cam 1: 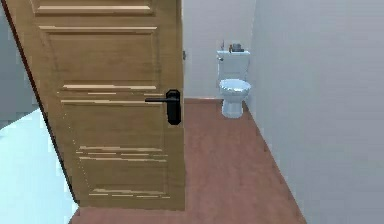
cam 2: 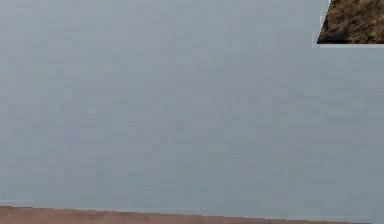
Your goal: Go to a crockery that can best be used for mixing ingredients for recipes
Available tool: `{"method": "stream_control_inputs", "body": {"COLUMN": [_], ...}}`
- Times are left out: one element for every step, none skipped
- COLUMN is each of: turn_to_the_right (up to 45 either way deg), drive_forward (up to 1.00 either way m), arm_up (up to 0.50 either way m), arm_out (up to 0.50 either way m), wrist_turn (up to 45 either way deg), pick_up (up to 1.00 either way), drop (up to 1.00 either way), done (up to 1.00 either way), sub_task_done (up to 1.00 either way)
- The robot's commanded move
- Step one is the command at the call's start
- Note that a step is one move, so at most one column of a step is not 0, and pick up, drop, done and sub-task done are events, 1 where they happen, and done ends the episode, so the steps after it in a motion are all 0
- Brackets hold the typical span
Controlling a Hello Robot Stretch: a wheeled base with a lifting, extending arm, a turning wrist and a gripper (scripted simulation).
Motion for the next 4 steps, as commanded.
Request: {"method": "stream_control_inputs", "body": {"turn_to_the_right": [-45.0,-39.0,0.0,-9.0], "drive_forward": [0.0,0.0,1.0,0.0], "arm_up": [0.0,0.0,0.0,0.0], "arm_out": [0.0,0.0,0.0,0.0], "wrist_turn": [0.0,0.0,0.0,0.0], "pick_up": [0.0,0.0,0.0,0.0], "drop": [0.0,0.0,0.0,0.0], "done": [0.0,0.0,0.0,0.0], "sub_task_done": [0.0,0.0,0.0,0.0]}}
